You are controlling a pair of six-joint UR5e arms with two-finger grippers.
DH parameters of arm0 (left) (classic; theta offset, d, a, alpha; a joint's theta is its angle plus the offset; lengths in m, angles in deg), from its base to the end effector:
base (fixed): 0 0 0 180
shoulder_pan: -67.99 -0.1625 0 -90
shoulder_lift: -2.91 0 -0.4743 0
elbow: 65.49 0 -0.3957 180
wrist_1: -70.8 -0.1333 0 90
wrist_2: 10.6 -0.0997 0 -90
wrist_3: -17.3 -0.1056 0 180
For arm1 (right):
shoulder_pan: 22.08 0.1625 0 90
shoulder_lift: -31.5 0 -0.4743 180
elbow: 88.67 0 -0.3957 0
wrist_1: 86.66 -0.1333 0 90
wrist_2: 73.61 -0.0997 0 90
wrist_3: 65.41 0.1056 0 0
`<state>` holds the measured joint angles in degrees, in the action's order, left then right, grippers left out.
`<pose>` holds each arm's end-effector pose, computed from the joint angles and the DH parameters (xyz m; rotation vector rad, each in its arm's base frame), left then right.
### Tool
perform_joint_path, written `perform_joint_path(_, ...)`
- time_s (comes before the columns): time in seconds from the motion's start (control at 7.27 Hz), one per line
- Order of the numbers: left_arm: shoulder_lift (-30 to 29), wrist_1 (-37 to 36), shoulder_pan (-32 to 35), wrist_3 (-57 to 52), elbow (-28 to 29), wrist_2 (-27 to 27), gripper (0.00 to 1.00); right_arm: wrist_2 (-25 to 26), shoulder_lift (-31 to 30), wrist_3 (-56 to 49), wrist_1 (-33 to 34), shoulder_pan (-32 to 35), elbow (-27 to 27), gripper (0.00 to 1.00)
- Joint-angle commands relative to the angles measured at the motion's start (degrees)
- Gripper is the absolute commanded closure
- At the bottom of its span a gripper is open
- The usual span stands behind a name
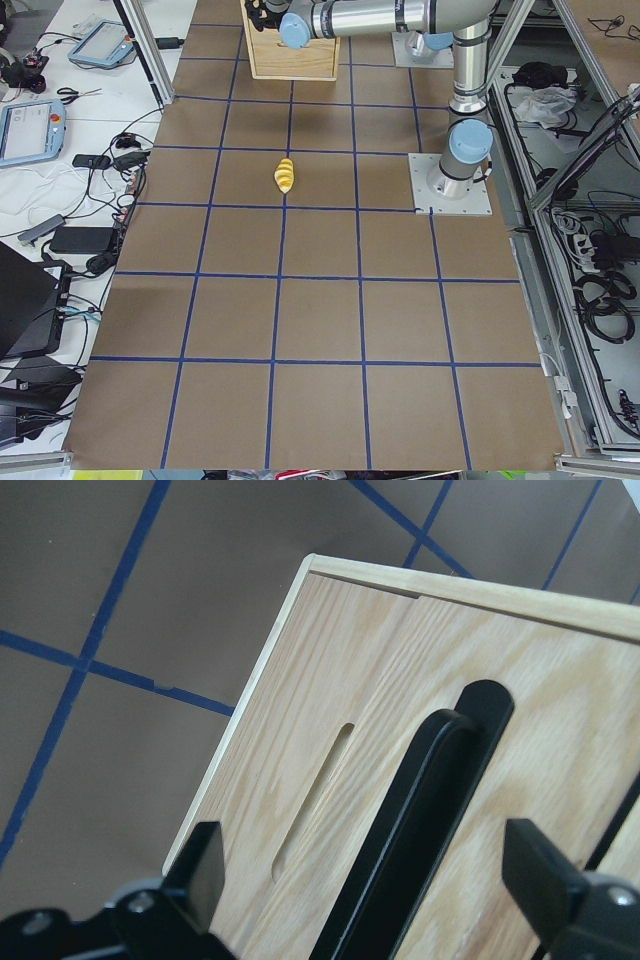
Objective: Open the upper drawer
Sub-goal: 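Move the left gripper toward the black drawer handle on the cabinet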
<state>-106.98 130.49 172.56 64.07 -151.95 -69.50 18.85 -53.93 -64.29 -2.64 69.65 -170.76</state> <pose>-0.3477 -0.5912 0.4334 0.6244 -2.4769 -0.0935 0.1446 -0.5234 0.5484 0.0180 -3.0967 -0.0697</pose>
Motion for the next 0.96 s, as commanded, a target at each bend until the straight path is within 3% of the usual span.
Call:
perform_joint_path(0.0, -0.76, -0.54, 0.89, -0.45, -0.97, -0.16, 0.00, 0.00, 0.00, 0.02, 0.00, 0.02, 0.00, 0.00)
perform_joint_path(0.83, -0.76, -0.63, 1.16, -3.61, -2.21, 0.45, 0.00, 0.00, 0.00, 0.02, 0.00, 0.02, 0.00, 0.00)
